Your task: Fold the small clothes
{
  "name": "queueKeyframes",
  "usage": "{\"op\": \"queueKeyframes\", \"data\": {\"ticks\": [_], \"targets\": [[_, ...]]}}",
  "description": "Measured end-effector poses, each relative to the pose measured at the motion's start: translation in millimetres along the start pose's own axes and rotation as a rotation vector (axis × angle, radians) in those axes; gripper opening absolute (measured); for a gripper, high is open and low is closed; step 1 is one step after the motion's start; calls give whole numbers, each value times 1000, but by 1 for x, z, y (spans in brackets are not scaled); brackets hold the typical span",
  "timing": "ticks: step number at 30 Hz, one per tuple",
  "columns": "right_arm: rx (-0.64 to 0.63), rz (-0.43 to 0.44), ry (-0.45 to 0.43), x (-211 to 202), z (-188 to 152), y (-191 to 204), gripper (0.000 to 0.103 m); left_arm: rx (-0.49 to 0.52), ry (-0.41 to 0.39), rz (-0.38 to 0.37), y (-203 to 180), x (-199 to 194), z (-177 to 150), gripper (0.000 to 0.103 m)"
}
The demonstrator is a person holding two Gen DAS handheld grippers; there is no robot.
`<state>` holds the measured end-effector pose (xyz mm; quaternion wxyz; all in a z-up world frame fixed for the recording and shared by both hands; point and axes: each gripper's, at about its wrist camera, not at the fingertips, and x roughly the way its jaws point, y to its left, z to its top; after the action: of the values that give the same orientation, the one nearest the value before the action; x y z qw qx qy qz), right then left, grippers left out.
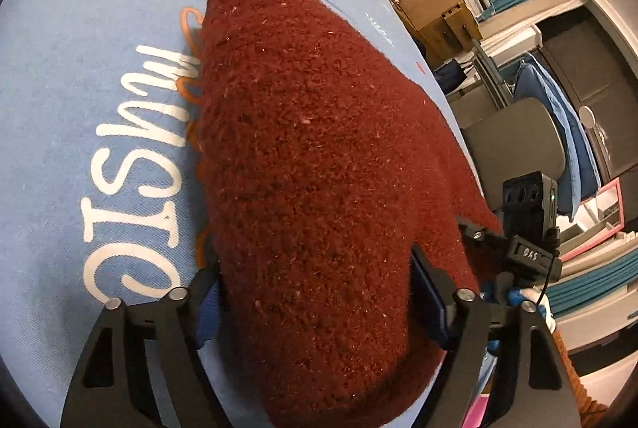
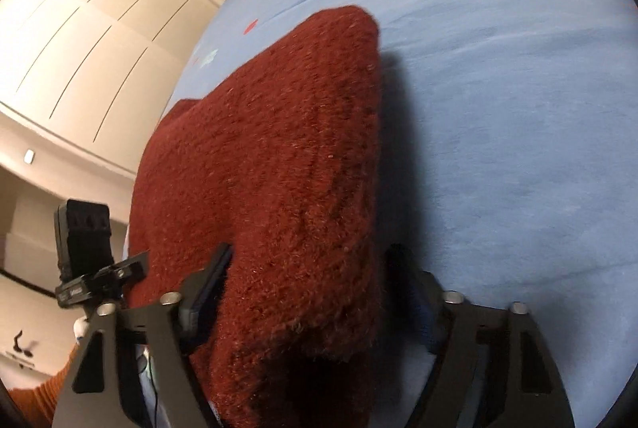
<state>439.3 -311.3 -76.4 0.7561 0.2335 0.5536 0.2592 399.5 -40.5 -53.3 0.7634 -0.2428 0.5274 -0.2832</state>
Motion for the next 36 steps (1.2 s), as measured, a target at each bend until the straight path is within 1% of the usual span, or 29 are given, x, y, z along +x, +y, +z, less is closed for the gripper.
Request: {"op": "queueKeyframes", "data": {"ticks": [1, 2, 4, 7, 10, 11, 13, 15, 19, 22, 23, 24, 25, 27, 31, 34, 36], "targets": [[8, 36, 12, 3, 0, 0, 57, -4, -5, -5, 0, 1, 0, 67], [4, 40, 12, 5, -1, 1, 56, -9, -12, -13, -1, 0, -2, 65], [10, 64, -2, 5, -2, 0, 50, -22, -28, -38, 2, -8, -3, 59], [17, 102, -38, -3, -5, 0, 44, -15, -42, -56, 5, -22, 2, 54], [-12, 128, -80, -14, -2, 14, 42, -1, -66, -75, 10, -47, 2, 52], [-25, 143, -94, -18, -1, 22, 42, 7, -81, -76, 15, -65, -2, 52], [-52, 164, -107, -21, 3, 39, 42, 20, -101, -70, 19, -83, 1, 52], [-83, 182, -114, -18, 7, 59, 42, 38, -126, -48, 30, -112, 1, 52], [-124, 208, -98, 9, 11, 90, 42, 47, -137, 23, 49, -139, -5, 53], [-114, 165, -48, 41, 5, 97, 43, 31, -96, 100, 74, -138, -14, 54], [-113, 115, -13, 55, -1, 96, 43, 23, -75, 121, 82, -134, -19, 55], [-116, 77, 2, 60, -6, 95, 47, 23, -61, 137, 88, -132, -24, 58], [-114, 63, 3, 62, -12, 91, 51, 26, -62, 138, 91, -135, -29, 61], [-94, 54, -11, 54, -18, 84, 56, 39, -75, 135, 88, -144, -36, 63], [-154, -54, -16, 38, -21, 86, 65, 84, -92, 158, 78, -162, -54, 63], [-189, -161, -20, 21, -29, 87, 66, 106, -80, 190, 68, -159, -69, 63], [-199, -199, -35, 13, -33, 89, 66, 115, -76, 197, 61, -156, -77, 63]]}}
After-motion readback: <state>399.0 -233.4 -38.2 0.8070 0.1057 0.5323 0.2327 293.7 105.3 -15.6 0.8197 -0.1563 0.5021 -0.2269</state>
